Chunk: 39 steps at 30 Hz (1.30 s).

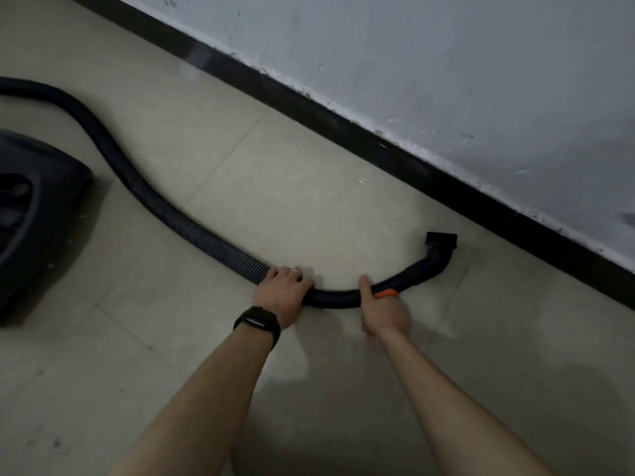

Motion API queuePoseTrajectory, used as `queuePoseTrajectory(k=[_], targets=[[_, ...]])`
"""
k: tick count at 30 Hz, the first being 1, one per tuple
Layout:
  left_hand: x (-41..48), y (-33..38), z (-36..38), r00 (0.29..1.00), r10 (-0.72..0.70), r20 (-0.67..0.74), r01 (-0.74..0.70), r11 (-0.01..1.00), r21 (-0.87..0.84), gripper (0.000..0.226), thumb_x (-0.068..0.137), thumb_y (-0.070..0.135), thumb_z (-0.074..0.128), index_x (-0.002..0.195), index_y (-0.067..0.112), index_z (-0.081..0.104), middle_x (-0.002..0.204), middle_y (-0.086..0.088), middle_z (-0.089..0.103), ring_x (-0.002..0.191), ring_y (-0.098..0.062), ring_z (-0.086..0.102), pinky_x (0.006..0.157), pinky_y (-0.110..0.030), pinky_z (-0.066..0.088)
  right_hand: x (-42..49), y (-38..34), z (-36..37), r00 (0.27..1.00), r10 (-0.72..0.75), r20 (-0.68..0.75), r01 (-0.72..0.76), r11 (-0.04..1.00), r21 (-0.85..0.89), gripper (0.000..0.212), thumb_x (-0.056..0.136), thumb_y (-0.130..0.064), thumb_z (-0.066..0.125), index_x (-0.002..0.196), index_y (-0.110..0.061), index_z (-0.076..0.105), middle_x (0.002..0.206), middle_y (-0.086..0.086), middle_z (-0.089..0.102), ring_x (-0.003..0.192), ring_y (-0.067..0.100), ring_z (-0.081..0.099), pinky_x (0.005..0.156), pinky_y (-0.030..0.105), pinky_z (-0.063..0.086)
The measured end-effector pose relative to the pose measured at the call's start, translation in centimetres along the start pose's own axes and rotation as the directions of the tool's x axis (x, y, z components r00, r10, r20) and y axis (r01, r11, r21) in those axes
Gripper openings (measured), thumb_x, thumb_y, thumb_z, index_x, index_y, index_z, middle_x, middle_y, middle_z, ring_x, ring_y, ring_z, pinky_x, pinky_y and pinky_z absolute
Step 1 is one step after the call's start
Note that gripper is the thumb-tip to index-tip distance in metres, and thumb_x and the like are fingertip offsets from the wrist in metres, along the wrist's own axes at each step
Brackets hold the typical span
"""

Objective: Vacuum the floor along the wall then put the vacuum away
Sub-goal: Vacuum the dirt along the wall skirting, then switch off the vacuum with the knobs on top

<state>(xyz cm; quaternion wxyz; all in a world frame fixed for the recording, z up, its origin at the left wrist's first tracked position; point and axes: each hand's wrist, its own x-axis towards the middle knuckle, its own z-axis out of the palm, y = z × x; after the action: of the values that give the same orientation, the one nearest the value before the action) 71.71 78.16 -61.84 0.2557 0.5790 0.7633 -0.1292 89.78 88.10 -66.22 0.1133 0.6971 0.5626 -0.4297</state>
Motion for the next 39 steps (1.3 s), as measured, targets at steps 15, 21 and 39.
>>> queuePoseTrajectory(k=[15, 21, 39], targets=[[-16.3, -4.4, -24.6, 0.916, -0.400, -0.034, 0.346, 0.828, -0.442, 0.050, 0.094, 0.030, 0.052, 0.144, 0.032, 0.046, 0.144, -0.001, 0.052, 0.130, -0.025, 0.049, 0.103, -0.038, 0.044, -22.5, -19.7, -13.6, 0.795, -0.503, 0.339, 0.589, 0.774, -0.232, 0.028, 0.098, -0.039, 0.056, 0.118, -0.028, 0.072, 0.123, -0.004, 0.073, 0.119, 0.023, 0.064, 0.088, 0.026, 0.044], [-29.7, -12.3, -38.7, 0.732, -0.651, -0.199, 0.433, 0.671, -0.602, 0.046, 0.094, 0.032, 0.052, 0.139, 0.034, 0.050, 0.137, 0.001, 0.058, 0.126, -0.021, 0.053, 0.099, -0.040, 0.048, -39.1, -34.8, -18.6, 0.546, -0.766, 0.341, 0.833, 0.540, -0.121, 0.021, 0.097, -0.032, 0.062, 0.114, -0.029, 0.074, 0.113, -0.011, 0.076, 0.108, 0.010, 0.069, 0.092, 0.023, 0.048], [-54.3, -39.2, -47.2, 0.245, -0.965, 0.093, 0.477, 0.037, -0.878, 0.037, 0.090, 0.049, 0.059, 0.116, 0.023, 0.050, 0.112, 0.000, 0.057, 0.100, -0.024, 0.059, 0.081, -0.039, 0.052, -65.6, -63.1, -6.9, 0.390, -0.722, 0.572, 0.915, 0.373, -0.154, 0.029, 0.098, -0.039, 0.061, 0.124, -0.026, 0.062, 0.101, -0.015, 0.068, 0.103, 0.010, 0.063, 0.089, 0.024, 0.044]])
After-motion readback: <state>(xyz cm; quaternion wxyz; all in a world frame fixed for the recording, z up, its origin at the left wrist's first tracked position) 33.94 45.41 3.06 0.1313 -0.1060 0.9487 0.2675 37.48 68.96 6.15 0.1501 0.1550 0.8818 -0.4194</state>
